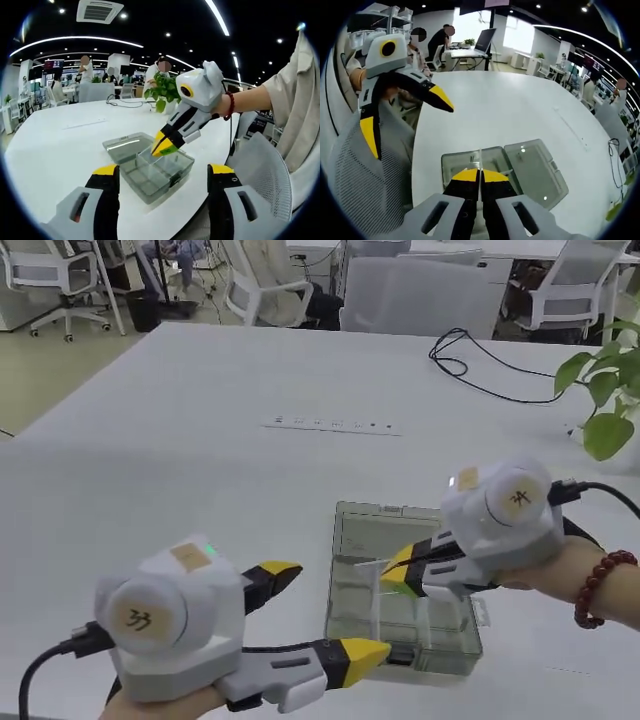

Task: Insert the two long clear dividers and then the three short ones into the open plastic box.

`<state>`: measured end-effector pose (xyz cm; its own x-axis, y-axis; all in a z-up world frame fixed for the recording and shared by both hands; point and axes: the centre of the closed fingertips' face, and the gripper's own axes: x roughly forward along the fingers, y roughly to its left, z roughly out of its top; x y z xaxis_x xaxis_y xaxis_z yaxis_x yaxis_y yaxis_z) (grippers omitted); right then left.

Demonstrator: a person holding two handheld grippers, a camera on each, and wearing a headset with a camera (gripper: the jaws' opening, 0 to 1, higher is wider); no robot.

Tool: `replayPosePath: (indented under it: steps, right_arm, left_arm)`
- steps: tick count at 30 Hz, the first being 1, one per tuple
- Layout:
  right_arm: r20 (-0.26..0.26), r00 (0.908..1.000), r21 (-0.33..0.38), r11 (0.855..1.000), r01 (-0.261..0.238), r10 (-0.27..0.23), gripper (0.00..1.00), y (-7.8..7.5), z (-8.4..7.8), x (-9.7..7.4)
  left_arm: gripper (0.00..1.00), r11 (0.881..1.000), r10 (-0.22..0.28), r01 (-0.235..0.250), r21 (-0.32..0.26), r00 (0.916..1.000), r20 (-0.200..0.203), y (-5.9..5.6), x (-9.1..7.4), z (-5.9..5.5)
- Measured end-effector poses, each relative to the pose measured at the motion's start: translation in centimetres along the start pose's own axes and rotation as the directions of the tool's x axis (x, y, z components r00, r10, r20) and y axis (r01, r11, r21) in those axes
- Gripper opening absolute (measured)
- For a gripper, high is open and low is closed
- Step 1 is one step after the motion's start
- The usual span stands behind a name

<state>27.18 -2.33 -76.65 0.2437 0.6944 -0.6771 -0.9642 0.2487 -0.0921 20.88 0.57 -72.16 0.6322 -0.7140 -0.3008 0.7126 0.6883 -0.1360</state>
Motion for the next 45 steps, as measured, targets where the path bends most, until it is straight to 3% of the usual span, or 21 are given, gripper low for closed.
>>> replayPosePath:
  steps: [12, 21, 28, 39, 45]
  right_arm:
    - [-0.055, 0.9983, 0.003, 1.0, -0.02, 0.02, 0.02, 0.1, 0.3, 0.3]
    - [-0.162, 0.9841, -0.01, 0.997, -0.075, 0.073, 0.02, 0.2, 0.6, 1.0]
    - [-0.218, 0.9713, -0.089, 0.989, -0.117, 0.095, 0.02, 0.8, 0.8, 1.9]
    - [-0.258, 0.9595, -0.143, 0.978, -0.153, 0.112, 0.02, 1.1, 0.3, 3.3]
    - [-0.268, 0.9543, -0.18, 0.966, -0.184, 0.132, 0.02, 1.4, 0.1, 3.5]
  left_arm:
    - [0.71, 1.0, 0.023, -0.023, 0.018, 0.9997, 0.0, 0.3, -0.1, -0.1]
    - [0.71, 0.998, 0.035, -0.034, 0.043, 0.9993, -0.013, 0.4, -0.2, -0.3]
    - [0.7, 0.996, 0.054, -0.054, 0.065, 0.9985, 0.0, 0.5, -0.3, -0.1]
    - [0.69, 0.996, 0.057, -0.056, 0.068, 0.9982, -0.019, 0.6, -0.3, -0.4]
    - [0.69, 0.996, 0.066, -0.066, 0.055, 0.9978, -0.003, 0.7, -0.3, -0.2]
